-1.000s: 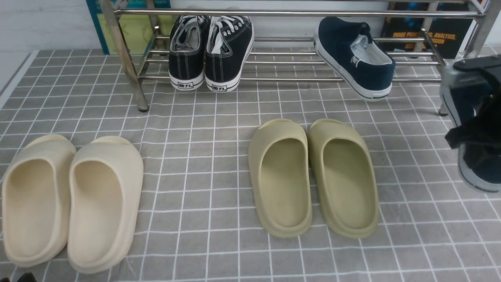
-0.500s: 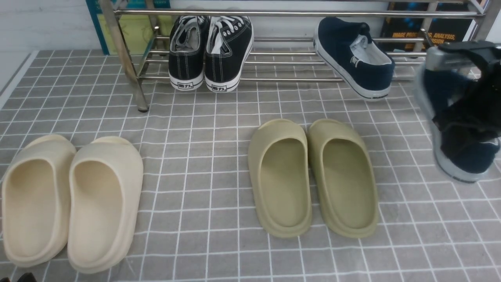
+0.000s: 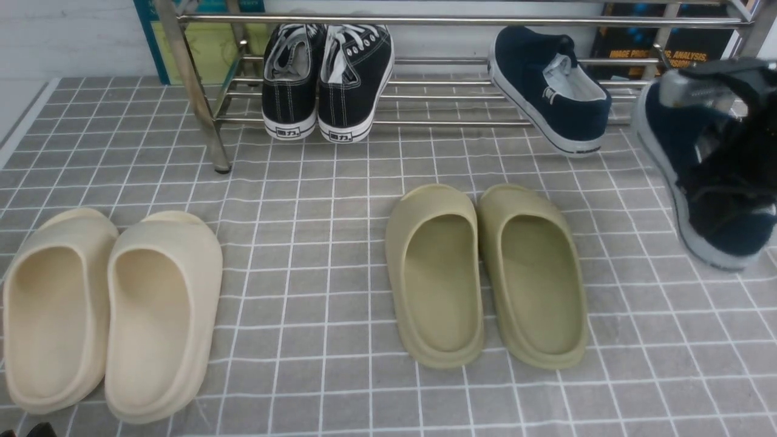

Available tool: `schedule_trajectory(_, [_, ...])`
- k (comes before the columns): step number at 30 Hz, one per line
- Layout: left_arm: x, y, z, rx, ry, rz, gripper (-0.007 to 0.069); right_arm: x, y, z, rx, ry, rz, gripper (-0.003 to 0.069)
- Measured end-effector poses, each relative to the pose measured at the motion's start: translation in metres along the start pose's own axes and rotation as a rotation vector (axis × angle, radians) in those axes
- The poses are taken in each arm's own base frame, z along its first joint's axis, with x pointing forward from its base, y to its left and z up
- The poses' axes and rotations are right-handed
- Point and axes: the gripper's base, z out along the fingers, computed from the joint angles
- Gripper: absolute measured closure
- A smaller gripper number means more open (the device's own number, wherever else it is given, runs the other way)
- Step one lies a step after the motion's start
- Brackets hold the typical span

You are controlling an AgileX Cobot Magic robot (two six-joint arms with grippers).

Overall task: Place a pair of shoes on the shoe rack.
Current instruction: Use the right arm to put a shoe into the shoe rack

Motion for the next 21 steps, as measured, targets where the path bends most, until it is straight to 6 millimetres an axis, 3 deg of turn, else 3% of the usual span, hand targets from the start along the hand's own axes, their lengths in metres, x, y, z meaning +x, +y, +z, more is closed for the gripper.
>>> schedule_trajectory(5, [0.0,0.0,0.0,0.0,0.0,0.0,0.0386,-0.021,-0.006,0.007,0.016,-0.017,-0.009,0.062])
schedule_trajectory(13, [0.0,0.0,0.0,0.0,0.0,0.0,0.0386,-0.063,-0.029,0.043,0.099,0.015,-0.057,0.062])
schedule_trajectory(21, [0.0,0.0,0.0,0.0,0.0,0.0,0.0386,-0.1,-0.042,0.065,0.137,-0.034,-0.141,0.062])
